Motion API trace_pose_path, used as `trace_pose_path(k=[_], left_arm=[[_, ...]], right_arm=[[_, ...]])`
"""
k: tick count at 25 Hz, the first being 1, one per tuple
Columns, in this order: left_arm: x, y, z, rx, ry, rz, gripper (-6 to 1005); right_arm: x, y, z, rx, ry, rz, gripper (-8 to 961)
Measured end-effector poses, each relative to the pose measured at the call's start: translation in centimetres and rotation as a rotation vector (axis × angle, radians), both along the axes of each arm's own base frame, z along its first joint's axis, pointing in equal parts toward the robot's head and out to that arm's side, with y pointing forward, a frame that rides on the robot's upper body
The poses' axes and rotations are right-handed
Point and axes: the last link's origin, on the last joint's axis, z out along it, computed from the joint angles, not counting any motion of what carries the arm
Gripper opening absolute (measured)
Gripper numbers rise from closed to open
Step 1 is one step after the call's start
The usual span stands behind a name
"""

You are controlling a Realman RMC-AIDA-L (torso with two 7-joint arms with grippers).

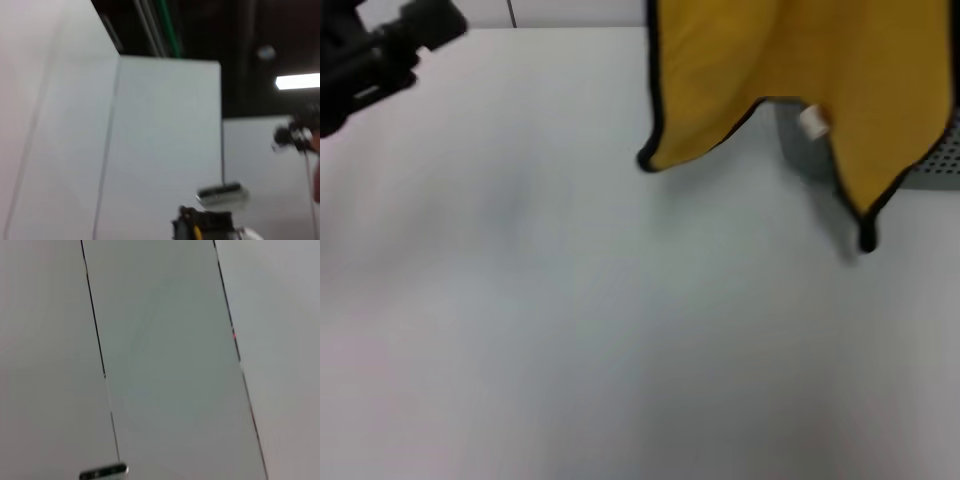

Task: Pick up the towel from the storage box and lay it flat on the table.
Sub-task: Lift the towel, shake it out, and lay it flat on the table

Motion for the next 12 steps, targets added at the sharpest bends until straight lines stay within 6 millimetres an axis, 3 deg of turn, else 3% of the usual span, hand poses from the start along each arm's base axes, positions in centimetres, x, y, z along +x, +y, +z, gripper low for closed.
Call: trace_pose_path(k=[5,12], left_arm=[[0.8,0.7,-0.5,0.008,0.027,-0.03,701],[0.8,2.4,-1.2,0.029,0.036,0.064,701]], right_arm=[[-0.6,0.9,-2.5,-0.028,-0.054,0.011,8],[-1.4,2.3,-4.7,-0.077,-0.061,0.027,8]])
